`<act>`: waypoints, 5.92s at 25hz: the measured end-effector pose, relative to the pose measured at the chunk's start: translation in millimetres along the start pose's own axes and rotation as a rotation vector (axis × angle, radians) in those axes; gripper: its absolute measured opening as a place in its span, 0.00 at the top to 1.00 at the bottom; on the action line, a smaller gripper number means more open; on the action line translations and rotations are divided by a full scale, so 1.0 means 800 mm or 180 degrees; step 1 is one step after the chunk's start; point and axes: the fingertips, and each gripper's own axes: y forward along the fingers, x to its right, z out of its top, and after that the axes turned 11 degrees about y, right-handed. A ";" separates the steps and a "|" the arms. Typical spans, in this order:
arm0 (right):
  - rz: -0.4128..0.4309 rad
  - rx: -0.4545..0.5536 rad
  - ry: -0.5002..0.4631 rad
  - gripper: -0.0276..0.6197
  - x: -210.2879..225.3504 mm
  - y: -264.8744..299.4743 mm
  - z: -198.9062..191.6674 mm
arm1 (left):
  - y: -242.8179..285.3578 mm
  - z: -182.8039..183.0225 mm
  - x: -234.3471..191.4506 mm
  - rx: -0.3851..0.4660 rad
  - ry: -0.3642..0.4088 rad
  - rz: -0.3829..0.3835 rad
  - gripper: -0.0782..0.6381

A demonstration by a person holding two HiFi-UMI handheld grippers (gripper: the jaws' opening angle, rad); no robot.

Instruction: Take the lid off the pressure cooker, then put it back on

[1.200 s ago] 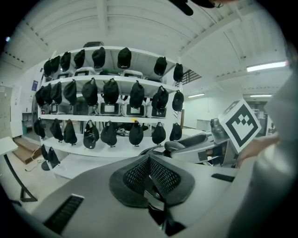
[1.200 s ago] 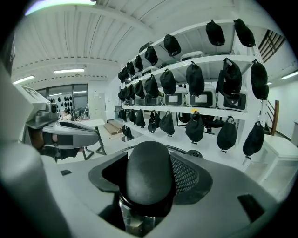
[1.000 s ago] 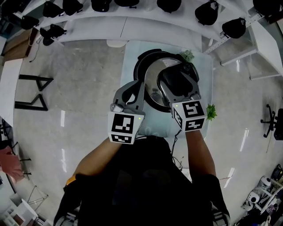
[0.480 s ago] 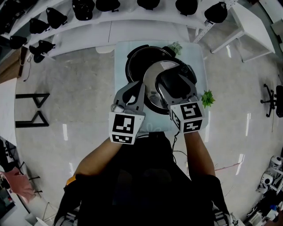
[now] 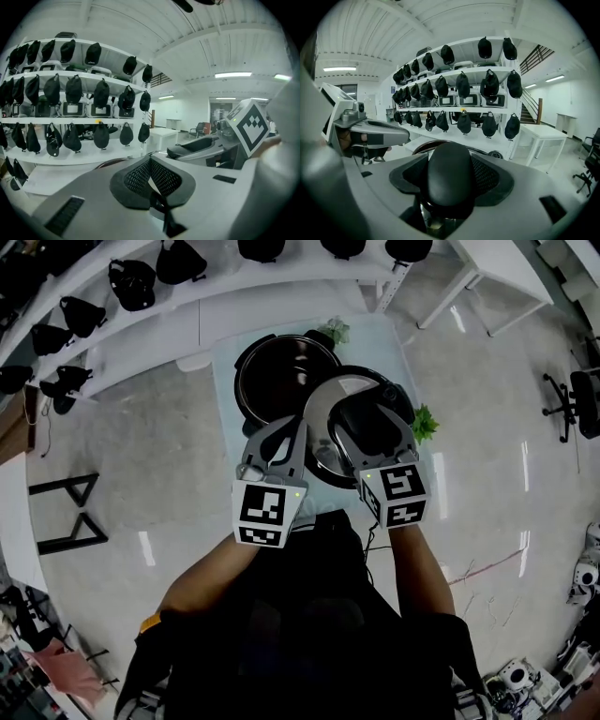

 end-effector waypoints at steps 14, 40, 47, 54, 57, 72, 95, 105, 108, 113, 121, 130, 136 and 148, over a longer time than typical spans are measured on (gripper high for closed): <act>-0.0474 -0.0026 0.0283 0.49 0.054 -0.063 -0.044 | 0.025 0.000 0.072 0.0001 0.0142 -0.0481 0.88; -0.0643 -0.0360 0.0597 0.49 0.078 -0.043 -0.206 | 0.039 -0.114 0.122 -0.0417 0.0295 -0.0684 0.88; -0.0618 -0.0438 0.0648 0.49 0.086 -0.020 -0.243 | 0.048 -0.154 0.125 -0.0588 0.0365 -0.0665 0.88; -0.0587 -0.0479 0.0650 0.49 0.093 0.006 -0.274 | 0.055 -0.180 0.127 -0.0718 0.0392 -0.0652 0.88; -0.0580 -0.0497 0.0646 0.49 0.094 0.014 -0.286 | 0.058 -0.188 0.128 -0.0757 0.0393 -0.0654 0.88; -0.0508 -0.0476 0.0487 0.49 0.101 0.044 -0.303 | 0.065 -0.205 0.123 -0.0862 0.0352 -0.0590 0.88; -0.0767 -0.0641 0.0158 0.48 0.096 0.025 -0.284 | 0.057 -0.153 0.118 -0.0574 0.0263 -0.0704 0.88; -0.0931 -0.0245 0.0656 0.52 0.055 -0.030 -0.204 | 0.018 -0.109 0.104 -0.0305 0.0214 -0.0798 0.88; -0.0967 -0.0158 0.0805 0.57 0.035 -0.044 -0.188 | 0.004 -0.105 0.095 -0.0275 0.0211 -0.0773 0.88; -0.0994 -0.0161 0.0816 0.64 -0.001 -0.064 -0.171 | -0.025 -0.101 0.084 -0.0222 0.0118 -0.0765 0.88; -0.1061 -0.0060 0.0730 0.84 -0.050 -0.100 -0.125 | -0.071 -0.096 0.079 -0.0156 -0.0105 -0.0807 0.88; -0.0785 0.0125 0.0657 0.86 -0.072 -0.119 -0.097 | -0.099 -0.070 0.084 0.0012 -0.0092 -0.0691 0.88; -0.0476 0.0207 0.0651 0.86 -0.061 -0.133 -0.092 | -0.104 -0.036 0.094 0.0077 -0.0031 -0.0430 0.88; 0.0115 0.0361 0.0421 0.93 -0.016 -0.210 -0.086 | -0.106 -0.002 0.177 0.0020 -0.0054 0.0094 0.88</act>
